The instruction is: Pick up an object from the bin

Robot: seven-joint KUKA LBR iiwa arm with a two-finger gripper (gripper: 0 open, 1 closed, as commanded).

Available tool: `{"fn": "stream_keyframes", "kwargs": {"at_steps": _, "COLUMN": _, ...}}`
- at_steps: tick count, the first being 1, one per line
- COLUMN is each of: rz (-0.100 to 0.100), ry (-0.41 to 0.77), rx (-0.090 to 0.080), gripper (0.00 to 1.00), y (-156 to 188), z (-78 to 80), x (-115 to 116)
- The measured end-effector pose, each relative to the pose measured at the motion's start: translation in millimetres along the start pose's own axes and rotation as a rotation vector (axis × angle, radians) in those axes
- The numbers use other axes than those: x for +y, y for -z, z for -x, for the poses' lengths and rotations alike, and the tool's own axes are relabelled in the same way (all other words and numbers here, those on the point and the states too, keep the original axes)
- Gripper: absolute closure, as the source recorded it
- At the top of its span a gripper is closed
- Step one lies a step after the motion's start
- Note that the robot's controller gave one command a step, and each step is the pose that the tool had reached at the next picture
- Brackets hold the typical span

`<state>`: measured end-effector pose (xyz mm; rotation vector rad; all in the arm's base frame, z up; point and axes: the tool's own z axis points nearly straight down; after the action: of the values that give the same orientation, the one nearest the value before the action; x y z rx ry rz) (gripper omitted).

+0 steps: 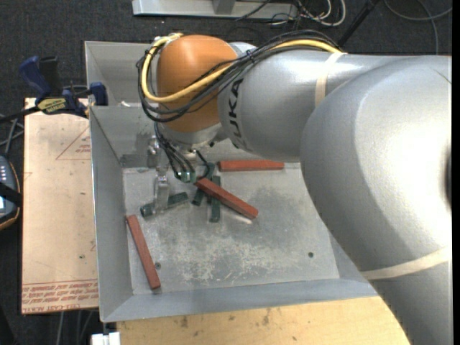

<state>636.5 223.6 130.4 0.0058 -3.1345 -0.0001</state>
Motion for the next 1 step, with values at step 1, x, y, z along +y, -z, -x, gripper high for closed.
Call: {"fn": "stream_keyframes", "kwargs": {"at_steps": 1, "rz": 0.002, "ry": -0.003, "rx": -0.008, "gripper": 0.00, "y": 5.1, "z": 2.3, "x": -0.6}}
